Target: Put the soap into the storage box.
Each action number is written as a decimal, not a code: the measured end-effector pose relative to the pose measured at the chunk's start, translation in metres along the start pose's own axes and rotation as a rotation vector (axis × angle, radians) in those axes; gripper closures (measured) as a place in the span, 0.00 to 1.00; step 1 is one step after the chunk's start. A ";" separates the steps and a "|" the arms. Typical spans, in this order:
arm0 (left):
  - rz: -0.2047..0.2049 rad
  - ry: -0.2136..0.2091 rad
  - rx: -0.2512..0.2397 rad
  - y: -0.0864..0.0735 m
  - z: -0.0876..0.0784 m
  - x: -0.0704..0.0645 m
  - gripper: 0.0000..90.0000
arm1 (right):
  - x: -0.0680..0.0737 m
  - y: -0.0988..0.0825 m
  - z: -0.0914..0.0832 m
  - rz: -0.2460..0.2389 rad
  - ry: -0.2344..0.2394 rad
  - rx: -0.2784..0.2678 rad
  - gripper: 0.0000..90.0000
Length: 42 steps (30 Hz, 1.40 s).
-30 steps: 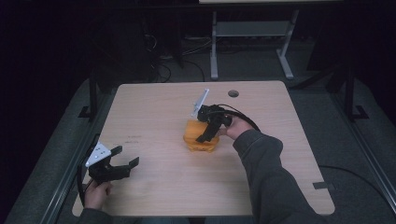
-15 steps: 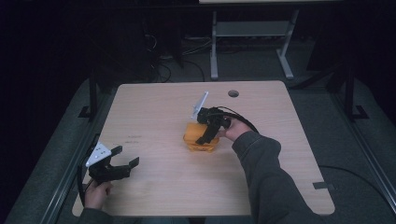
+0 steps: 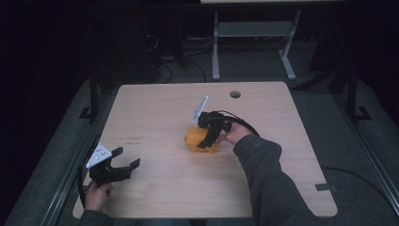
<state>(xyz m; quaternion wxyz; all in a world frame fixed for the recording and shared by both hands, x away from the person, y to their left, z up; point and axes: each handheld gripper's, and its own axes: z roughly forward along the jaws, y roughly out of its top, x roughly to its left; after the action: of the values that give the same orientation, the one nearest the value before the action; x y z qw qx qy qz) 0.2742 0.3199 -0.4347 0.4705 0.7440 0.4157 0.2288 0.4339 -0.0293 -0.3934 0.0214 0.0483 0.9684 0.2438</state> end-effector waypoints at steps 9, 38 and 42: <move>0.001 -0.001 -0.002 0.000 0.000 0.000 0.16 | 0.000 0.000 0.000 0.008 -0.005 -0.007 0.23; 0.002 -0.001 0.004 0.000 0.001 -0.002 0.16 | 0.000 -0.003 0.001 0.061 -0.007 0.010 0.19; 0.003 -0.001 0.005 0.000 0.001 -0.001 0.16 | 0.000 -0.003 -0.001 0.066 -0.007 0.008 0.17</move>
<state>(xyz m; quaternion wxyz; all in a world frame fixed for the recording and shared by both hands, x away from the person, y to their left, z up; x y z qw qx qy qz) 0.2739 0.3185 -0.4348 0.4685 0.7459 0.4150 0.2278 0.4336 -0.0323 -0.3941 0.0167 0.0814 0.9671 0.2402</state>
